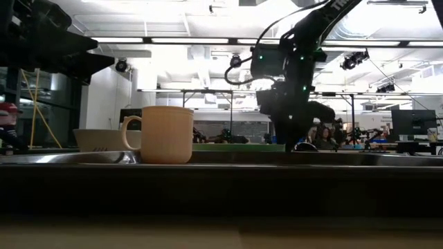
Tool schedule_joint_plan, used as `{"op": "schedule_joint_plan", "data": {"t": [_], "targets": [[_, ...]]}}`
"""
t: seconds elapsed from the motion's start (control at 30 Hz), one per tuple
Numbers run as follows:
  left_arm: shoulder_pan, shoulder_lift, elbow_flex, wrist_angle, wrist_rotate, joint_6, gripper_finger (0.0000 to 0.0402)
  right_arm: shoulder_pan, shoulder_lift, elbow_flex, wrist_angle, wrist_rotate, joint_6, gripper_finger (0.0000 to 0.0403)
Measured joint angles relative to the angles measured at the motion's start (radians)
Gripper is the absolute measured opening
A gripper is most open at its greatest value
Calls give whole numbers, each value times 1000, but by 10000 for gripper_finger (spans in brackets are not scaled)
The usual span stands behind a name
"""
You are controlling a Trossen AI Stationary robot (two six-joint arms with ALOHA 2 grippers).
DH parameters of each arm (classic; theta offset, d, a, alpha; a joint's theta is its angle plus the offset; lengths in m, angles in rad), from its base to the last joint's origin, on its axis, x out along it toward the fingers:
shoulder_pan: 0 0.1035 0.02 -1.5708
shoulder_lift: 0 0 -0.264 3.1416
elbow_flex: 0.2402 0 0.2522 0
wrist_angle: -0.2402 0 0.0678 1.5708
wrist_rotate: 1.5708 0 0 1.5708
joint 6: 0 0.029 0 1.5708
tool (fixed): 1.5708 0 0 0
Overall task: Set up tray
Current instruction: Put the green plate on the brown serving tray
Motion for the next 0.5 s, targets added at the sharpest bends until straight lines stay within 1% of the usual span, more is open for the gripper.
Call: {"op": "schedule_joint_plan", "data": {"t": [0.3,0.5], "targets": [[0,0,0,1,-7,0,299,0,46,0,47,12,-14,127],[0,0,0,2,-8,0,299,0,46,0,88,12,-14,89]]}}
